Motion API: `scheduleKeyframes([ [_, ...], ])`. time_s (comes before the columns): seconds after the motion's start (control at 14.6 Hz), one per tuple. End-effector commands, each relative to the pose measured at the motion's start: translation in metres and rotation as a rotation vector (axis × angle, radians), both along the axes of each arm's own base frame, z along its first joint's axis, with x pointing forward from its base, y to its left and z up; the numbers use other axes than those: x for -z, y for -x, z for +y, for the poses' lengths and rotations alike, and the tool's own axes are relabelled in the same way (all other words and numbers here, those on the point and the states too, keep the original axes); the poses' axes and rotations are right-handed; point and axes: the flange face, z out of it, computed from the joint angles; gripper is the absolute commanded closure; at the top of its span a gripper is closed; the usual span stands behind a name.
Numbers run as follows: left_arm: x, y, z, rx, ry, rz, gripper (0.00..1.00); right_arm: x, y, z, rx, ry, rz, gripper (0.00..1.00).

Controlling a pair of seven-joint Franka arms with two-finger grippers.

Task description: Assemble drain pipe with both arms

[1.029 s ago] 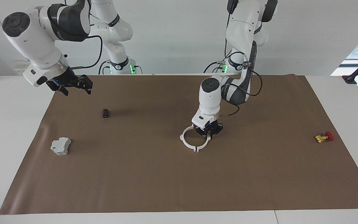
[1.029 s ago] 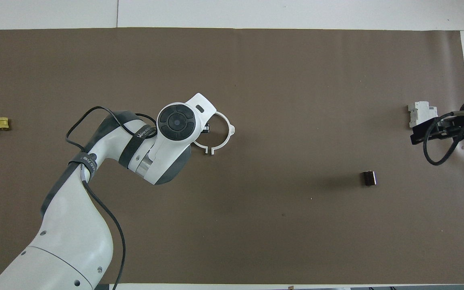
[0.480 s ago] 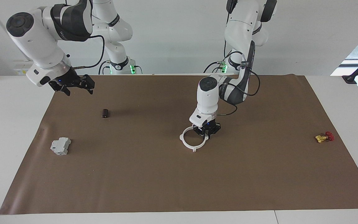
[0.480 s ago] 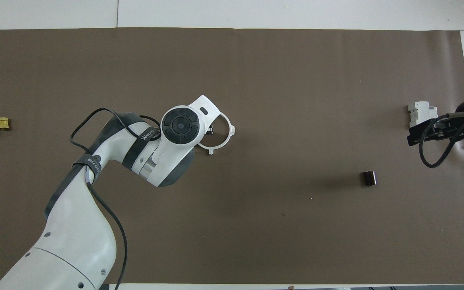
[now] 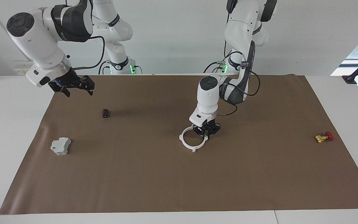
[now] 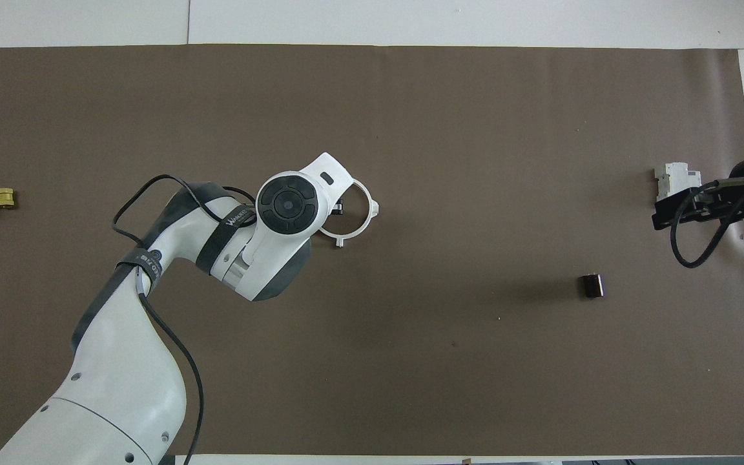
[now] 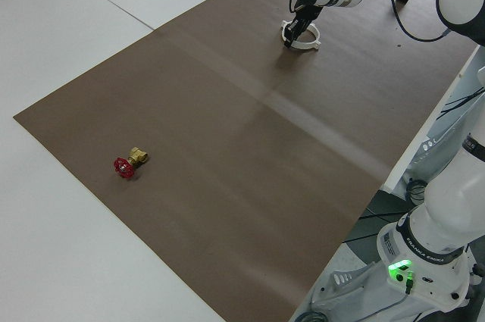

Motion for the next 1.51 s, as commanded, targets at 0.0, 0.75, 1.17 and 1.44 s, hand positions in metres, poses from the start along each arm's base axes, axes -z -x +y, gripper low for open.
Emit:
scheduleKeyframes([
  [0.0, -0.004, 0.007, 0.005, 0.001, -0.003, -0.025, 0.19, -0.006, 0.005, -0.008, -0.006, 0.011, -0.027, 0.0],
  [0.75, -0.102, -0.039, 0.135, -0.197, -0.002, -0.053, 0.0, -0.036, 0.002, -0.026, 0.045, 0.004, -0.088, 0.0],
  [1.17, -0.154, -0.041, 0.228, -0.106, -0.014, 0.048, 0.0, -0.053, 0.003, -0.017, 0.028, 0.002, -0.096, 0.0],
  [1.44, -0.203, -0.034, 0.264, -0.102, 0.043, 0.098, 0.0, -0.071, 0.006, -0.011, 0.018, 0.002, -0.095, 0.0],
])
